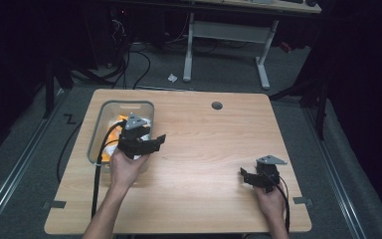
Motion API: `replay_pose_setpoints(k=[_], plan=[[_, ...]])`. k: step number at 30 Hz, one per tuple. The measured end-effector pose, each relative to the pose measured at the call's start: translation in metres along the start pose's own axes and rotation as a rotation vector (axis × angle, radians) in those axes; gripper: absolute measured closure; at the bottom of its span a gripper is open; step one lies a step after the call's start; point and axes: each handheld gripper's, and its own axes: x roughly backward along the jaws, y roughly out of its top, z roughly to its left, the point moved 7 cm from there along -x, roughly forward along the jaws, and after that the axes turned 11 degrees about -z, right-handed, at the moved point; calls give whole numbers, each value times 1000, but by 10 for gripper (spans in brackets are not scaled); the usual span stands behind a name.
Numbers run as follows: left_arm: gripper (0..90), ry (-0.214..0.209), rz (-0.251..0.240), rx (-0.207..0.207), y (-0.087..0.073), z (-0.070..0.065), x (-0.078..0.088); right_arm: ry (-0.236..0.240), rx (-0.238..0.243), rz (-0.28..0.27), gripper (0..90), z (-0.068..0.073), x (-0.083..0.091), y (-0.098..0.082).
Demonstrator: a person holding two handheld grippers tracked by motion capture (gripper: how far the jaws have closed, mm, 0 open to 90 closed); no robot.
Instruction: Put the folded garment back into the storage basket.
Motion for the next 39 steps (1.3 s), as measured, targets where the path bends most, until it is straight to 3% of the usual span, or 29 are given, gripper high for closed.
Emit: replay_pose_setpoints(k=[10, 28, 39], plan=[[366, -52, -17, -7, 3, -19, -5, 0, 0, 0, 255, 0, 0, 0], [364, -111, -22, -5, 0, -39, -12, 0, 0, 0, 255, 0, 0, 0], [364, -123, -13, -5, -7, -46, -17, 0, 0, 0, 255, 0, 0, 0]])
